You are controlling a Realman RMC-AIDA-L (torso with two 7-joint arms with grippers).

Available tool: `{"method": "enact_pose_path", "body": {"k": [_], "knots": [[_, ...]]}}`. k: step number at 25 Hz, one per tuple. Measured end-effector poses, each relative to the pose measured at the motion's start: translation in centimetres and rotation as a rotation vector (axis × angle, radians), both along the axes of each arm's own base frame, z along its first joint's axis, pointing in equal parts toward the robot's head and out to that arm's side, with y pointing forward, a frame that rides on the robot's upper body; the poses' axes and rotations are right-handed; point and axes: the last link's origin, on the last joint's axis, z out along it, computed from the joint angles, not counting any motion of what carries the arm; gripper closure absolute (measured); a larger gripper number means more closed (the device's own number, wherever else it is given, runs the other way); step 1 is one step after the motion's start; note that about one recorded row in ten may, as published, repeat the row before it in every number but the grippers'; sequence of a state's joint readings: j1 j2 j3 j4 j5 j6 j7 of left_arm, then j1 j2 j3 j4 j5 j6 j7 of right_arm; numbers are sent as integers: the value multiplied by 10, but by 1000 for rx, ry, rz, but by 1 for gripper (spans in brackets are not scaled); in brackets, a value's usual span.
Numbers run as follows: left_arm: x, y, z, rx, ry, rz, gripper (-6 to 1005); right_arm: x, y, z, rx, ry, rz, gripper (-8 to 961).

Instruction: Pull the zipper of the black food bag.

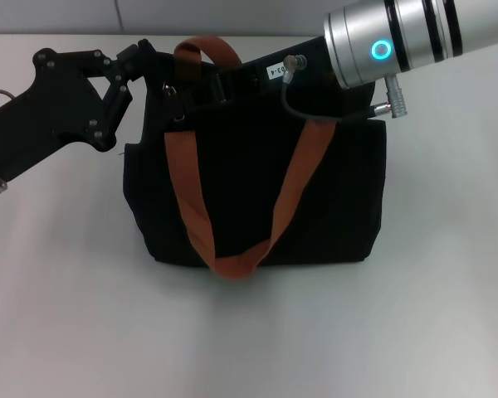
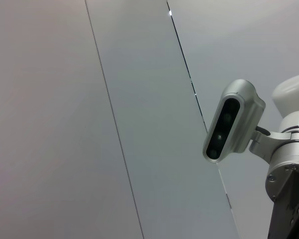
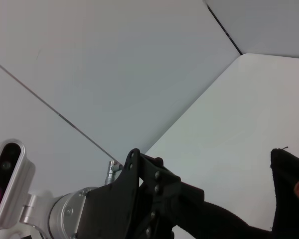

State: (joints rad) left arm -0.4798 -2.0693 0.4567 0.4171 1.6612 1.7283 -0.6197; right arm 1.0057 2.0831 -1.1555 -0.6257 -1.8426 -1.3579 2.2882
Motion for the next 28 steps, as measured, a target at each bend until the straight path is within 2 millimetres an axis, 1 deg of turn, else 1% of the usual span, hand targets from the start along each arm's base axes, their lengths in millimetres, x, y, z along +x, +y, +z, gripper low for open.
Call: {"method": "enact_pose_path", "body": {"k": [5,13,26,28], "knots": [[0,0,1,2,-2,1,989,0,0,1,-4,-3,-4,931],[-1,-1,2,13,-12,4,989,3,1,10,15,-38,-36,955],[-2,0,6,34,-23,15,990,13,-2,17,32,-101,-77,956],[-2,1,6,35,-23,16,990,17,-2,21,46,-110,-89,956]]}}
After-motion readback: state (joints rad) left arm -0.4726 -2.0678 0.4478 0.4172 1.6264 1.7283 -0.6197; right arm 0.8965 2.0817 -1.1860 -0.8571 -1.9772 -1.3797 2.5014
